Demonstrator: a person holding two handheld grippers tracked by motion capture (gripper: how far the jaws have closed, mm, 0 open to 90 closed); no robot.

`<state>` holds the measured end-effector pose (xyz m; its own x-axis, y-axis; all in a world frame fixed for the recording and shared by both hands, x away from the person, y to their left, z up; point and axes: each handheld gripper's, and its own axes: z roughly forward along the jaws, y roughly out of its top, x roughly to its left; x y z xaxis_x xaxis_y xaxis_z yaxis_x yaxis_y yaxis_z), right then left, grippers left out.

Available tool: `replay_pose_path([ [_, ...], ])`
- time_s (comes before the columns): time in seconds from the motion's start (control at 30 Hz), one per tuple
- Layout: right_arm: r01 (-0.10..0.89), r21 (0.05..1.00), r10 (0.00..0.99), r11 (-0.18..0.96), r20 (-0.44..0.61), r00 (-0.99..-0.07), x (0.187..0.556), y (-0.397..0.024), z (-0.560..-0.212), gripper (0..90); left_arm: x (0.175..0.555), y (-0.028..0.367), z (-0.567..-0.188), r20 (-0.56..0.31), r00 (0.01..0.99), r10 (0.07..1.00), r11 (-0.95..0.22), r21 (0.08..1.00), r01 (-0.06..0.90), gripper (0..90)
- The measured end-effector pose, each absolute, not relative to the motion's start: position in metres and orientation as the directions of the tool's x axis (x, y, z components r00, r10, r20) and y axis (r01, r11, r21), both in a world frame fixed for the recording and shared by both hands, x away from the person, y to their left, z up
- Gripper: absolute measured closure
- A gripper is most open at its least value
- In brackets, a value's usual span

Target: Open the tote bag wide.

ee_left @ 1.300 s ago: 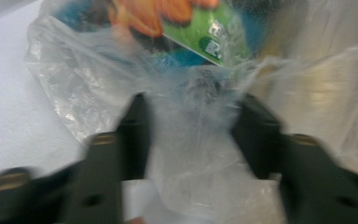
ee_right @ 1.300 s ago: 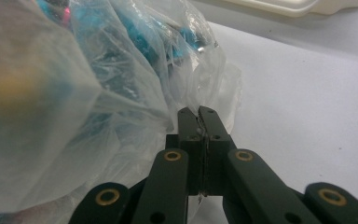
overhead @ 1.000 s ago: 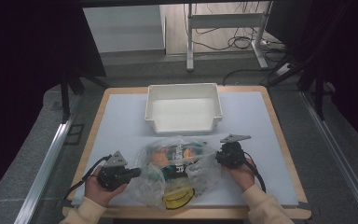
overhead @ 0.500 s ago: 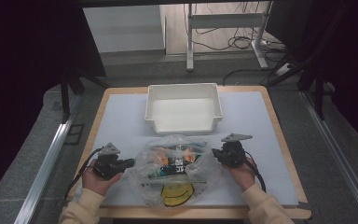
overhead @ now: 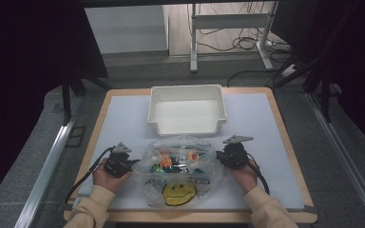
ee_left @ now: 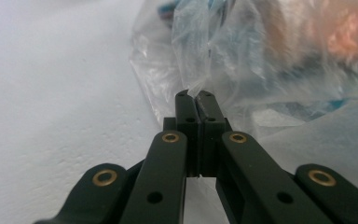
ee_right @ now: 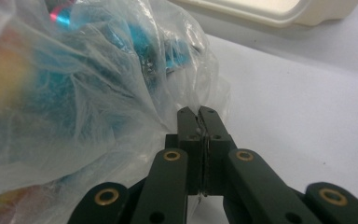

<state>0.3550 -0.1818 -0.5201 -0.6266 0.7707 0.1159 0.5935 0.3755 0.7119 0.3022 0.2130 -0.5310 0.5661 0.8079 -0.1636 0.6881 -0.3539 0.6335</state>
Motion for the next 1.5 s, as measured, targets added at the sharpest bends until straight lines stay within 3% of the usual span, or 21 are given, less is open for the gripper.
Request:
replay_pose_path([
  [0.3, 0.594, 0.701, 0.772, 0.395, 0.098, -0.628, 0.355, -0.18, -0.527, 87.5, 0.302, 0.209, -0.536, -0.16, 0.566, 0.809, -0.359, 0.628, 0.69, 90.0],
  [0.5, 0.593, 0.707, 0.773, 0.386, 0.102, -0.626, 0.354, -0.181, -0.528, 85.5, 0.303, 0.215, -0.539, -0.228, 0.549, 0.804, -0.305, 0.634, 0.71, 90.0],
  [0.87, 0.59, 0.712, 0.778, 0.38, 0.099, -0.62, 0.354, -0.183, -0.529, 86.6, 0.3, 0.213, -0.54, -0.206, 0.547, 0.811, -0.304, 0.65, 0.696, 90.0],
  [1.03, 0.589, 0.72, 0.776, 0.367, 0.112, -0.621, 0.354, -0.183, -0.528, 79.2, 0.298, 0.215, -0.538, -0.212, 0.549, 0.809, -0.283, 0.678, 0.678, 87.6],
  [1.1, 0.579, 0.734, 0.774, 0.353, 0.118, -0.622, 0.353, -0.185, -0.526, 72.4, 0.296, 0.218, -0.534, -0.207, 0.543, 0.814, -0.262, 0.702, 0.662, 79.3],
  [1.2, 0.56, 0.763, 0.78, 0.324, 0.12, -0.614, 0.351, -0.189, -0.517, 62.0, 0.291, 0.225, -0.525, -0.177, 0.515, 0.839, -0.227, 0.746, 0.626, 58.2],
  [1.33, 0.536, 0.798, 0.781, 0.275, 0.141, -0.609, 0.347, -0.2, -0.504, 49.9, 0.285, 0.242, -0.509, -0.229, 0.509, 0.83, -0.16, 0.776, 0.61, 28.2],
  [1.5, 0.504, 0.835, 0.781, 0.219, 0.16, -0.604, 0.342, -0.213, -0.487, 43.2, 0.276, 0.257, -0.492, -0.26, 0.516, 0.816, -0.115, 0.802, 0.587, 17.0],
])
